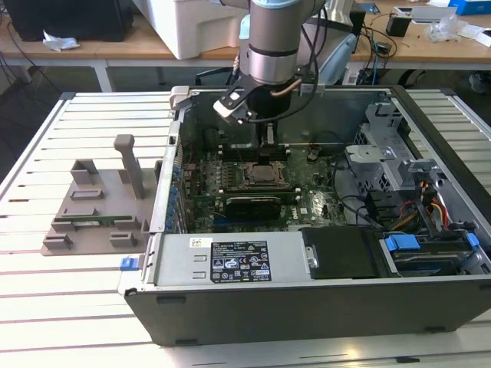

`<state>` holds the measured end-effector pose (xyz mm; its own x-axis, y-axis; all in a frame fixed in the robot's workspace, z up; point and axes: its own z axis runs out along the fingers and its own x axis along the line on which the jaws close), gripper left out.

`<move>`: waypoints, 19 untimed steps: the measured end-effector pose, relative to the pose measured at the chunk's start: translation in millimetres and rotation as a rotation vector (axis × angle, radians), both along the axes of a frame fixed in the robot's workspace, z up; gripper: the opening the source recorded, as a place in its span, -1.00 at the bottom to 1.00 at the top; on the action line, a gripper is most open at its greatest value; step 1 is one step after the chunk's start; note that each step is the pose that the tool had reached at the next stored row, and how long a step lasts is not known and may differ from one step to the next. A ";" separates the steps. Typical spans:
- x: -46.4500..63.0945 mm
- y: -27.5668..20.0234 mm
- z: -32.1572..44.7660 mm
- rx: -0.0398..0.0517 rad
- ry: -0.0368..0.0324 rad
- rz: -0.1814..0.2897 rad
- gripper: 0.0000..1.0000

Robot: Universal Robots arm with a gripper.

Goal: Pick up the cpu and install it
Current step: 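Close the cpu cover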

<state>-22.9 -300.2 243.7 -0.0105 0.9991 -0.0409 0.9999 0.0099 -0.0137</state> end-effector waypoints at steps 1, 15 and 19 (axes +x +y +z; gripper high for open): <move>0.0 -0.1 8.5 0.0000 0.0000 0.000 -0.79; 0.0 -3.2 40.3 0.0003 0.0000 0.000 -0.79; 0.0 -3.2 40.3 0.0003 0.0000 0.000 -0.79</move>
<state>-22.9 -303.4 284.0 -0.0105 0.9991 -0.0406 0.9999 0.0099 -0.0137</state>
